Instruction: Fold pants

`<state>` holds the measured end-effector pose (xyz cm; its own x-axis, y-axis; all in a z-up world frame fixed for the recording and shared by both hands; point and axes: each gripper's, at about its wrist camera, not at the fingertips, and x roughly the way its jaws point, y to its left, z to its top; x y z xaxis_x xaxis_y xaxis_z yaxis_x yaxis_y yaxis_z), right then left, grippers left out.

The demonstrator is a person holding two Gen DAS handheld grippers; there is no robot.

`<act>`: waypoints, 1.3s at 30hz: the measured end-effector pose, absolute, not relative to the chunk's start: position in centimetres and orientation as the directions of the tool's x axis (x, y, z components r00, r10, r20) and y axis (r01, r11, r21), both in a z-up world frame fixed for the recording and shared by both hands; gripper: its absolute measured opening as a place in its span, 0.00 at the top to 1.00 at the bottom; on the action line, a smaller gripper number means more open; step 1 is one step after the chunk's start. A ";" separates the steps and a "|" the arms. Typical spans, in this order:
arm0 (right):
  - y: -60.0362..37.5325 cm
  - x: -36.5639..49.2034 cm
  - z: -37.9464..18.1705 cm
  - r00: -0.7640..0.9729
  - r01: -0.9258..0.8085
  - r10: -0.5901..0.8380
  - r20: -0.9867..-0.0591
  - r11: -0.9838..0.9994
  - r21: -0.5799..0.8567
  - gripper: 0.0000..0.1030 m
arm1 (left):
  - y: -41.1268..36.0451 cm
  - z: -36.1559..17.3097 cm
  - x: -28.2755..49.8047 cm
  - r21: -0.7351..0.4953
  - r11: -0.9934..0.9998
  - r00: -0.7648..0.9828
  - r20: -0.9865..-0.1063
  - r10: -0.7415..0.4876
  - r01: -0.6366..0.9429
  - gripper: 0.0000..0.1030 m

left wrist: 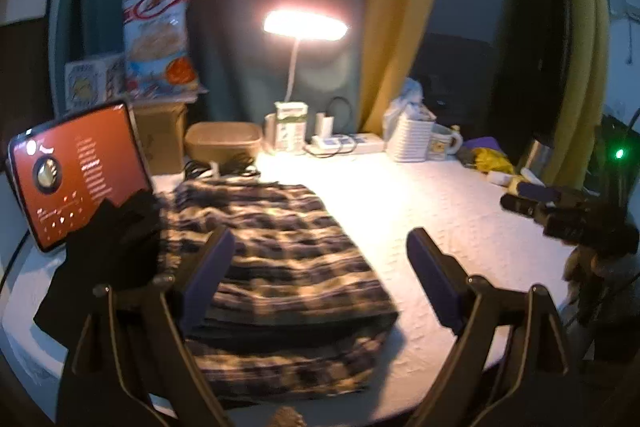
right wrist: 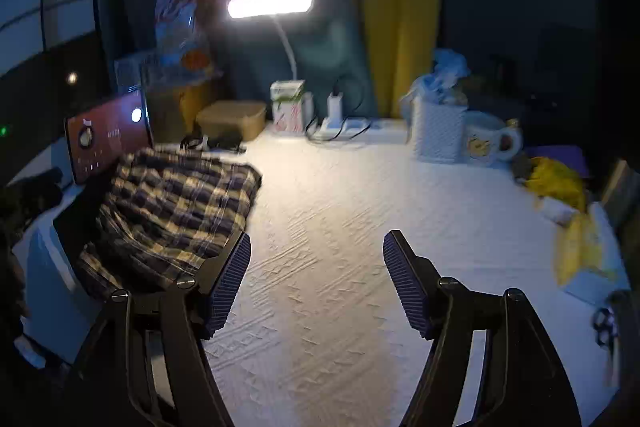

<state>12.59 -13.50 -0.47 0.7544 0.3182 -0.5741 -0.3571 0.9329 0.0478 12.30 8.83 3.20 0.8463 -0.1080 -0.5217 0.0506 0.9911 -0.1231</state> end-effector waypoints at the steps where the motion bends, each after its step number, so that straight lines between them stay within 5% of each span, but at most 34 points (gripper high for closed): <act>1: -14.0 12.0 0.1 0.768 -0.341 0.309 -0.561 0.939 0.050 0.30 | 8.2 3.4 12.2 -0.117 0.992 0.846 -0.521 -0.108 0.054 0.14; 10: -16.5 7.1 5.2 0.868 -0.221 0.176 -0.465 0.974 -0.043 0.30 | 3.3 6.2 10.6 -0.018 0.991 0.865 -0.486 -0.124 0.132 0.14; 23: -16.4 0.8 10.6 0.939 -0.222 0.196 -0.283 0.973 -0.061 0.30 | 3.9 10.9 6.1 -0.030 0.999 0.971 -0.235 -0.039 0.033 0.14; 39: -14.7 3.3 7.1 0.894 -0.261 0.229 -0.384 0.965 -0.032 0.30 | 5.1 8.1 7.0 -0.067 0.997 0.951 -0.309 0.006 -0.028 0.14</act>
